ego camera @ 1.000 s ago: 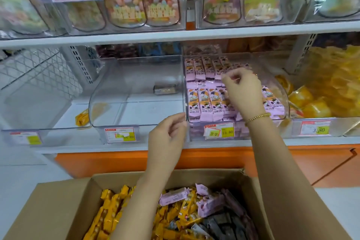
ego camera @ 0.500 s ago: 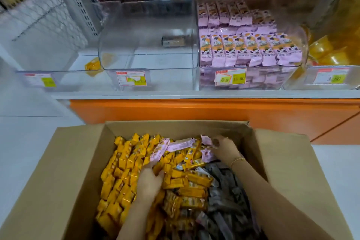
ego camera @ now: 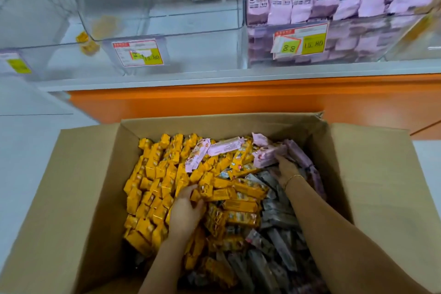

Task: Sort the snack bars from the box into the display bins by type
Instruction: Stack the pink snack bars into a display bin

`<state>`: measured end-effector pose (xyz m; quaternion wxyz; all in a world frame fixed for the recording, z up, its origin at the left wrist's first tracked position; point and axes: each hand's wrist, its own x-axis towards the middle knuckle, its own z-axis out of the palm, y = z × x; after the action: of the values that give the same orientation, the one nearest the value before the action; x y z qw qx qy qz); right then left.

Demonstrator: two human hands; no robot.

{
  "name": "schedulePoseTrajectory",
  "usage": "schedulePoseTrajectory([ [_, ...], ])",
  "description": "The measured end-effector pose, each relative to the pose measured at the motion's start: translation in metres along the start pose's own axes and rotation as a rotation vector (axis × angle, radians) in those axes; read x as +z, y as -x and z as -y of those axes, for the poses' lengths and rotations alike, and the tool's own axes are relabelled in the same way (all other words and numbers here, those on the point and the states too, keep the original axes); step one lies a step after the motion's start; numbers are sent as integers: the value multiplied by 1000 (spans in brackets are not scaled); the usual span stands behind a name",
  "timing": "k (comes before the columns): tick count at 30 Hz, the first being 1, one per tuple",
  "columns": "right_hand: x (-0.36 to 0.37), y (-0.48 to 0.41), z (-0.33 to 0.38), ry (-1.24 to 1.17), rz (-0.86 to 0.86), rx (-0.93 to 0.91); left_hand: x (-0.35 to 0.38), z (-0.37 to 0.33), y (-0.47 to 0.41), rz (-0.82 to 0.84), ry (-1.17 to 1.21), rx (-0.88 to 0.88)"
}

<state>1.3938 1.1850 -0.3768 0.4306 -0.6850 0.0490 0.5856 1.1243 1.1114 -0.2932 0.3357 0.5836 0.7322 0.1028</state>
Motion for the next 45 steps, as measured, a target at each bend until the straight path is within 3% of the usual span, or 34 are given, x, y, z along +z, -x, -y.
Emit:
schedulePoseTrajectory([
  [3, 9, 18, 14, -151, 29, 38, 1, -1, 2, -3, 26, 7],
  [7, 13, 34, 28, -121, 26, 84, -5, -10, 3, 11, 67, -62],
  [10, 21, 60, 37, -114, 166, 118, -16, -29, 2, -82, 138, -56],
  [14, 44, 111, 29, -179, 362, 95, -34, -75, 7, 34, 556, -109],
  [17, 64, 153, 16, -193, 485, -28, -44, -97, 17, 135, 947, -181],
  [21, 71, 189, 19, -208, 681, -165, -64, -100, 30, 10, 1378, -204],
  [25, 72, 220, 25, -51, 880, -199, -82, -105, 46, 9, 1536, -101],
  [31, 74, 261, 35, 160, 893, -346, -116, -122, 61, -85, 1745, -22],
  [39, 70, 291, 46, 551, 481, -1110, -125, -122, 66, -89, 1811, -7],
  [45, 71, 294, 53, 578, 449, -1107, -126, -120, 66, 8, 1734, 78],
])
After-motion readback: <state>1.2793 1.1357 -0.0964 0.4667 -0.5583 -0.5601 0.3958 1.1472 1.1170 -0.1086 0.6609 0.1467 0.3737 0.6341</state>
